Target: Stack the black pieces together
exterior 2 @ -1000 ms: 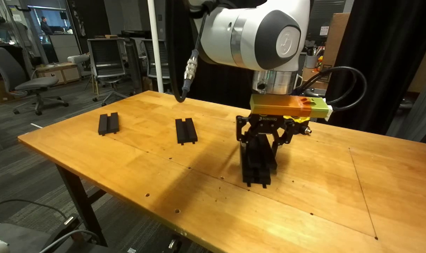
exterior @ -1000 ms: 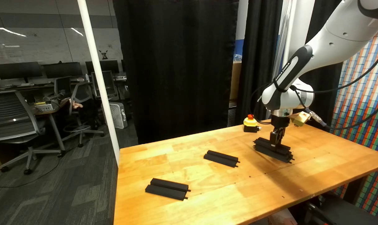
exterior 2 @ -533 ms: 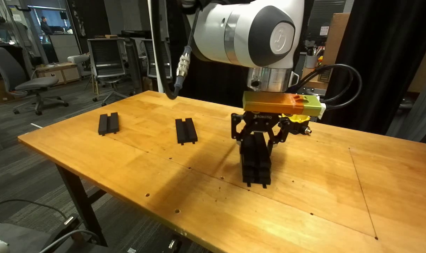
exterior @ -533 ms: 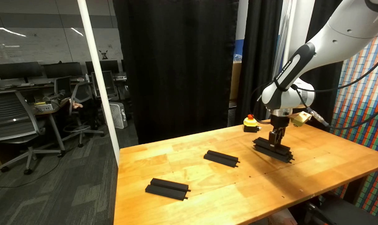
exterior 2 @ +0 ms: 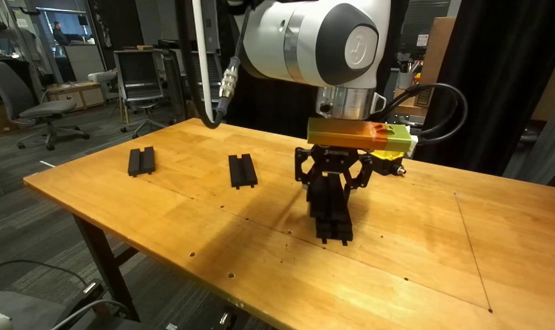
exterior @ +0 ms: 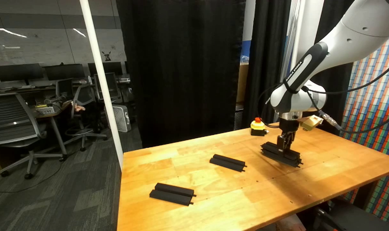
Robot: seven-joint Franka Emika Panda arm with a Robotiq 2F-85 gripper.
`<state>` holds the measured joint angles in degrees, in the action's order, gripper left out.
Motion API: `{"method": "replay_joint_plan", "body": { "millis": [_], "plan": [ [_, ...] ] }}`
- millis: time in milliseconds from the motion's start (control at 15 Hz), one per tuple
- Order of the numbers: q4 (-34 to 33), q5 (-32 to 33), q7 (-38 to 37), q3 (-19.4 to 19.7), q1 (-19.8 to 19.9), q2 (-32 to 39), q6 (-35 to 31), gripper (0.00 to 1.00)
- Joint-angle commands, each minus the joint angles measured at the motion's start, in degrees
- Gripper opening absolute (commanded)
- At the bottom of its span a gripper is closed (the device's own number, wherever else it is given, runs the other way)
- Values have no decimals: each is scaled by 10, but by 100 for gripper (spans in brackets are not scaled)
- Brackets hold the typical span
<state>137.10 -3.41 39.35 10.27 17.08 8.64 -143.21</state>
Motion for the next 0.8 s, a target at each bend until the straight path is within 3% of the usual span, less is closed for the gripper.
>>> {"method": "replay_joint_plan", "body": {
  "millis": [0, 733],
  "plan": [
    [11, -3, -5, 4, 0, -17, 1, 47],
    [5, -4, -1, 3, 0, -10, 3, 47]
  ]
}}
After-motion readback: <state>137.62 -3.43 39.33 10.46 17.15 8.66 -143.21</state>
